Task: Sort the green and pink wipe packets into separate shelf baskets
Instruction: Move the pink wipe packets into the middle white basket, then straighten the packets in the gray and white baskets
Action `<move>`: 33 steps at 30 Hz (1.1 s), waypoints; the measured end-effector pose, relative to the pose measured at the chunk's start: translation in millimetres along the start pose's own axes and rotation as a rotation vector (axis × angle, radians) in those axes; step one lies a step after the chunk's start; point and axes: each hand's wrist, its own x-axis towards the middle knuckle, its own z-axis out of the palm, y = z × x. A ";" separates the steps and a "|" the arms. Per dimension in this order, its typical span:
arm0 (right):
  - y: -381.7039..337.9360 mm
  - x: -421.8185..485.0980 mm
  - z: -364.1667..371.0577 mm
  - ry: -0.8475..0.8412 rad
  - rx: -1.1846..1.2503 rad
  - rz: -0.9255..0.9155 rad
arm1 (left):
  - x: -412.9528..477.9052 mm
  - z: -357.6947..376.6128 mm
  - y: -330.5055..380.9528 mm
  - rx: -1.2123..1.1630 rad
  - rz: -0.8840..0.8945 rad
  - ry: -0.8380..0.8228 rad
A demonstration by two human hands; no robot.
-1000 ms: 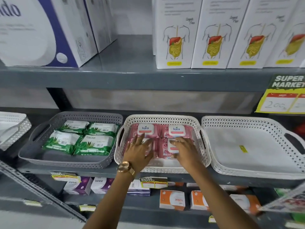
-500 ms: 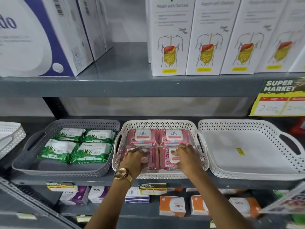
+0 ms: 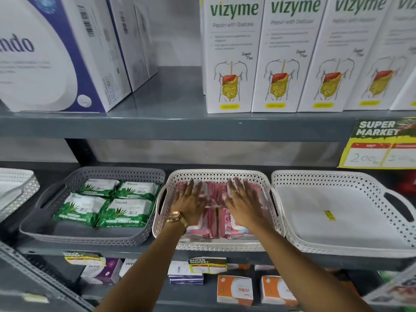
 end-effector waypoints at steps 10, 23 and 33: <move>17.0 18.5 41.7 -0.079 -0.132 0.026 | 13.2 30.8 -3.1 0.123 0.030 -0.062; 12.1 20.0 27.9 -0.132 -0.084 0.018 | 14.4 25.3 -3.0 -0.012 0.014 -0.101; -131.1 33.7 3.8 0.179 0.214 0.046 | -25.4 -65.5 -110.6 0.096 0.173 0.216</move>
